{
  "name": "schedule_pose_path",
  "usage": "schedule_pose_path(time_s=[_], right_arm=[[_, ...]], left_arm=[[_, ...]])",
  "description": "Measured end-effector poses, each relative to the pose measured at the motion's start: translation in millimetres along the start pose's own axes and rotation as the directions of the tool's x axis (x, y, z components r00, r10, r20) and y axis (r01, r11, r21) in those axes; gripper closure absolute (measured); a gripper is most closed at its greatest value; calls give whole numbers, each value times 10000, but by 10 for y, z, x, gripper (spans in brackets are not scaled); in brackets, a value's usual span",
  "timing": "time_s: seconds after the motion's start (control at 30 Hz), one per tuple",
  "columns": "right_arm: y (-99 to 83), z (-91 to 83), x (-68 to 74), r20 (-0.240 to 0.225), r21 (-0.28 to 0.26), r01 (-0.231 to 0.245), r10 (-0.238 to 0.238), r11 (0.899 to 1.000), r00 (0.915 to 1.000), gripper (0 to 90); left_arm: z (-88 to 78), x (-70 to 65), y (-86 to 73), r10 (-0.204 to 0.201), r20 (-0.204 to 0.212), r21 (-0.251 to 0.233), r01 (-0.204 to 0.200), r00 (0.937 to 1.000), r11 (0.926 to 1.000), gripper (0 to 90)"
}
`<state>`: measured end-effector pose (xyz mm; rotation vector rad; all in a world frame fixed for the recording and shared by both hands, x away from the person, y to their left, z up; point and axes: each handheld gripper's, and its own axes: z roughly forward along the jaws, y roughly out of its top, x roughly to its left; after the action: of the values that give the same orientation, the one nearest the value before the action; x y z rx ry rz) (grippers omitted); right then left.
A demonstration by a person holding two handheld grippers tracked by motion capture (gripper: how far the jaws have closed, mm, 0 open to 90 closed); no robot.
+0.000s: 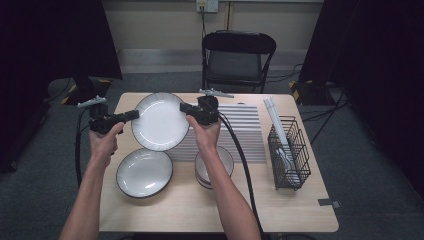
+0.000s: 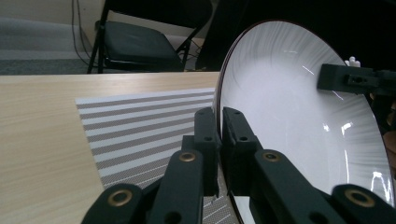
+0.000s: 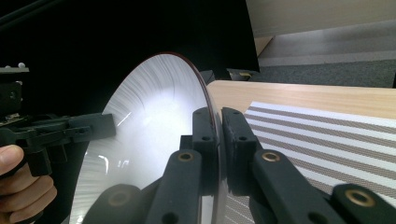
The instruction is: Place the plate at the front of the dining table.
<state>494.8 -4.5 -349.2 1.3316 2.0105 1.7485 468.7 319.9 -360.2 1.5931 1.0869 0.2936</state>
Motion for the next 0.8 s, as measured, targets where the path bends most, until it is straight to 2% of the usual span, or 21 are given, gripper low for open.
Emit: schedule_pose_path(time_s=[0.37, 0.6, 0.73, 0.8], right_arm=[[26, -197, -180, 116, -154, 11, -9, 9999, 9999, 852], [16, -346, -331, 310, -153, -23, 28, 9999, 9995, 851], [9, -377, -419, 369, -112, -77, 81, 9999, 9993, 851], [10, -377, -472, 410, -43, -108, 109, 9999, 9991, 850]], left_arm=[[205, -182, 43, 376, 140, 228, -379, 9992, 9990, 853], [385, -273, 10, 381, 400, 348, -395, 9985, 9986, 852], [499, -282, -19, 278, 538, 377, -299, 9982, 9988, 852], [562, -285, -45, 280, 466, 448, -301, 9985, 9985, 851]])
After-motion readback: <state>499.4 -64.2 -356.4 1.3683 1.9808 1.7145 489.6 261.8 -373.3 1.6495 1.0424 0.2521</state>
